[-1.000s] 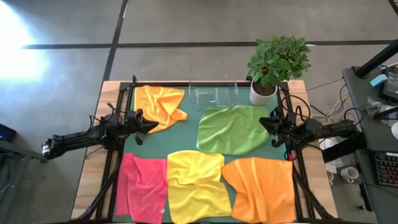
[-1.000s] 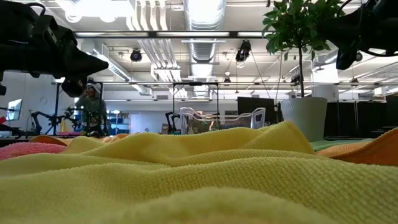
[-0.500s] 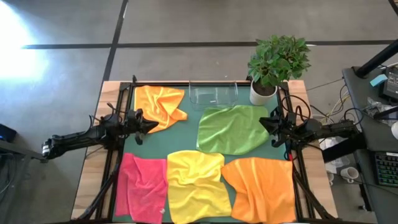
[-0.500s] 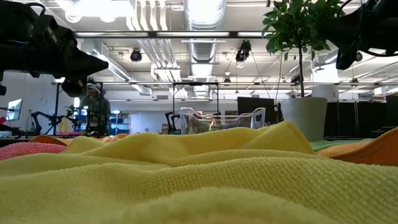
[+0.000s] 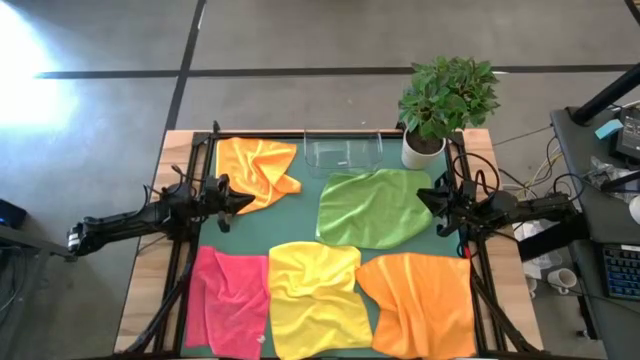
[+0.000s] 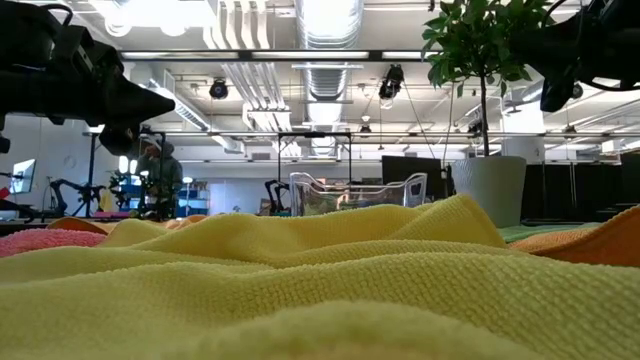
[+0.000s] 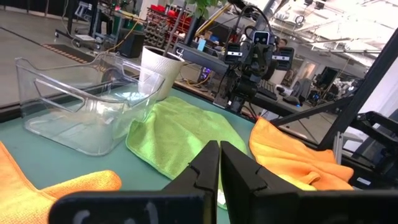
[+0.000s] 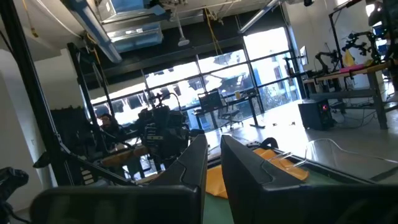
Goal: Fold microfiber towels
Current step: Fold the yellow towel
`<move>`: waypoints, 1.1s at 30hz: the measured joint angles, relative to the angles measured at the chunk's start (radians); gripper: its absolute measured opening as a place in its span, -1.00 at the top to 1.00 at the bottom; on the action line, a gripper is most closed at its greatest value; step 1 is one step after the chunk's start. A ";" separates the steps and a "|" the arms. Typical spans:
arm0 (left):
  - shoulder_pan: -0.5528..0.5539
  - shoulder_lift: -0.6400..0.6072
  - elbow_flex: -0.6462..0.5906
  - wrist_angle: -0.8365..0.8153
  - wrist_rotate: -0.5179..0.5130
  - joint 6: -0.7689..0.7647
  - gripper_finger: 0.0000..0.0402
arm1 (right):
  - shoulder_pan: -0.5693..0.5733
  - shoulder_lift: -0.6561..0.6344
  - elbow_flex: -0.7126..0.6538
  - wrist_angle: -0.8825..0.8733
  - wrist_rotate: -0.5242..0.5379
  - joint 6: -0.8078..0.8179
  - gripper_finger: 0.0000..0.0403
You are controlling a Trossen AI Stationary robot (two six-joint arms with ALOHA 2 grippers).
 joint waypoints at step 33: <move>-0.001 0.292 0.193 0.449 0.068 0.008 0.15 | 0.000 0.000 0.000 0.000 0.000 0.000 0.81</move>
